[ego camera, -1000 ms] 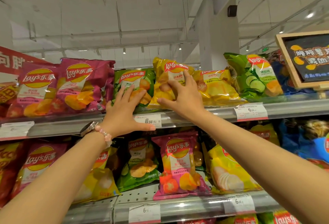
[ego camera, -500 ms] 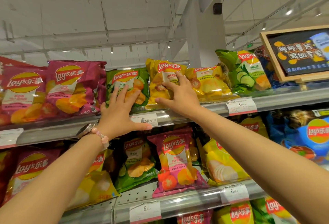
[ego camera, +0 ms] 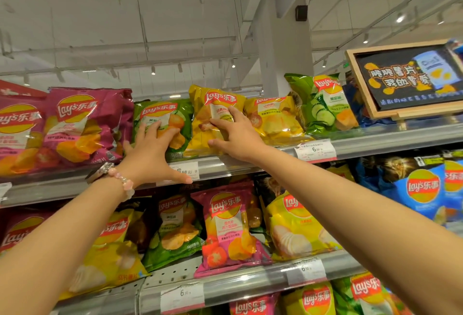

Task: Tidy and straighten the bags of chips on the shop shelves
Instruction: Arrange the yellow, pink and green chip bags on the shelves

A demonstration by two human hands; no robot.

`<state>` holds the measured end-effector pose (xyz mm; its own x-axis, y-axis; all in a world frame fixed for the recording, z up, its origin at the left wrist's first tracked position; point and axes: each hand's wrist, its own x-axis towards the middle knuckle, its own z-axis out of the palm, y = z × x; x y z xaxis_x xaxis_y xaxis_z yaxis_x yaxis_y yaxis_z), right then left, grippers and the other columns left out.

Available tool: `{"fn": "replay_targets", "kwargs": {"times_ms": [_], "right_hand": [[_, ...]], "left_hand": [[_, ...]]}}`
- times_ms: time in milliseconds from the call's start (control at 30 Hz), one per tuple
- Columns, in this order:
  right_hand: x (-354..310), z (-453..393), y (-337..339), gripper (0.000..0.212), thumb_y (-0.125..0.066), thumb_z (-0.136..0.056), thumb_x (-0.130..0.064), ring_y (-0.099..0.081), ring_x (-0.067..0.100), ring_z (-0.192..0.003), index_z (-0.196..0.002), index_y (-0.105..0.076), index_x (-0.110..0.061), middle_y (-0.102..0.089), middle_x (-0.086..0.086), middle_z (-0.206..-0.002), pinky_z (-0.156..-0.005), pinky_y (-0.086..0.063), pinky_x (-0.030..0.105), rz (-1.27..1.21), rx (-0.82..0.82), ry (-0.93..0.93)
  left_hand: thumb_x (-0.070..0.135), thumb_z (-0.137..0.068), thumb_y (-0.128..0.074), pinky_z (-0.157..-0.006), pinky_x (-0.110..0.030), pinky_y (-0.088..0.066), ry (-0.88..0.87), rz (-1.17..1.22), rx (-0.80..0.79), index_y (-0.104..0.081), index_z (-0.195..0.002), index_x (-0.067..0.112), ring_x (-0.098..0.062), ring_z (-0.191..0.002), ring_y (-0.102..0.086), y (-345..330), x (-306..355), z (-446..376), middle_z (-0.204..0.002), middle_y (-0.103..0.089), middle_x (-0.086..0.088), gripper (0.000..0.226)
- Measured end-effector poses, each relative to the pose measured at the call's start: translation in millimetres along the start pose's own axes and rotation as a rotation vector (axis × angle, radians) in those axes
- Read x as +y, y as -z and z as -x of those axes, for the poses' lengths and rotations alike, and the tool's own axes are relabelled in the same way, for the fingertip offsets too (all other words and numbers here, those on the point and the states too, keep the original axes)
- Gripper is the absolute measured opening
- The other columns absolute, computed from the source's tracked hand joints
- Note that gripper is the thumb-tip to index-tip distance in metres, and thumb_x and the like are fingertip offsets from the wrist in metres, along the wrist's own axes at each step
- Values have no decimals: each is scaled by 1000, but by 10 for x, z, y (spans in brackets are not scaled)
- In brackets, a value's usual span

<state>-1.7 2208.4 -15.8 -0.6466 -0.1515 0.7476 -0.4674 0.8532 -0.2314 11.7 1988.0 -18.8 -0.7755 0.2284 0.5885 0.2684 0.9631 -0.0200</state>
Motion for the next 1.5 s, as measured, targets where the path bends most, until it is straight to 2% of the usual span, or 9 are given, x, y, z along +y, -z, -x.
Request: {"fn": "replay_targets", "kwargs": {"times_ms": [133, 333, 500, 733, 867, 1033, 1200, 1333, 1500], "right_hand": [[12, 40, -36, 58, -65, -84, -45, -16, 33, -143, -137, -49, -31, -17, 9, -157, -115, -24, 47, -60, 86, 23], [1, 149, -84, 47, -68, -85, -33, -24, 30, -140, -131, -57, -23, -25, 9, -155, -111, -30, 44, -225, 301, 66], [-12, 150, 4, 53, -72, -82, -22, -26, 27, -141, -132, -53, -16, -30, 10, -152, -113, -26, 39, -358, 380, 182], [363, 148, 486, 72, -65, -85, -43, -24, 20, -142, -143, -34, -14, -28, 9, -153, -112, -24, 29, -343, 374, 209], [1018, 107, 975, 86, -67, -82, -43, -15, 29, -145, -149, -21, -17, -16, 12, -157, -116, -20, 48, 9, 606, -190], [1533, 124, 1268, 120, -76, -68, -56, 6, 35, -146, -151, 6, -30, 11, 14, -159, -113, -12, 61, 83, 258, -601], [1623, 130, 1216, 114, -77, -72, -47, -26, 43, -136, -151, 4, -34, -15, 19, -152, -108, -31, 58, -37, 125, -630], [1593, 139, 1185, 101, -76, -75, -38, -42, 41, -125, -150, -8, -33, -37, 19, -138, -103, -38, 56, -41, 241, -603], [1347, 110, 1221, 95, -70, -77, -40, -41, 37, -123, -150, -11, -32, -40, 17, -136, -104, -35, 51, -37, 624, -471]], "left_hand": [[91, -34, -56, -115, -56, 6, -79, 2, 109, -12, -150, 37, -24, -146, 18, 66, 170, -37, -161, 7, -4, 136], [48, -80, -69, -98, -37, -40, 39, 833, 314, -27, -148, 29, -23, -133, -39, 57, 671, -202, -149, -36, -5, 82], [61, -56, -74, -89, -33, -48, 195, 1201, 161, -28, -146, 26, -15, -111, -56, 196, 846, -383, -132, -50, 5, 107], [44, -48, -83, -87, -41, -55, 245, 1282, 171, -51, -133, 23, -21, -102, -65, 156, 664, -474, -117, -66, -1, 93], [50, -43, -83, -63, -23, -55, 195, 1329, 257, -55, -124, 27, -8, -86, -70, 160, 640, -449, -107, -68, 8, 89], [52, -42, -83, -67, -33, -56, 198, 1364, 252, -54, -123, 29, -18, -97, -68, 261, 609, -424, -113, -67, 4, 90], [47, -48, -82, -59, -28, -56, 176, 1358, 253, -54, -118, 31, -15, -92, -69, 289, 640, -390, -109, -68, 6, 77], [46, -52, -81, -62, -31, -55, 167, 1360, 293, -53, -127, 27, -17, -93, -68, 313, 605, -360, -111, -67, 4, 83], [34, -70, -81, -50, -23, -54, 149, 1365, 388, -55, -123, 24, -6, -74, -71, 383, 410, -299, -103, -68, 5, 60]]}}
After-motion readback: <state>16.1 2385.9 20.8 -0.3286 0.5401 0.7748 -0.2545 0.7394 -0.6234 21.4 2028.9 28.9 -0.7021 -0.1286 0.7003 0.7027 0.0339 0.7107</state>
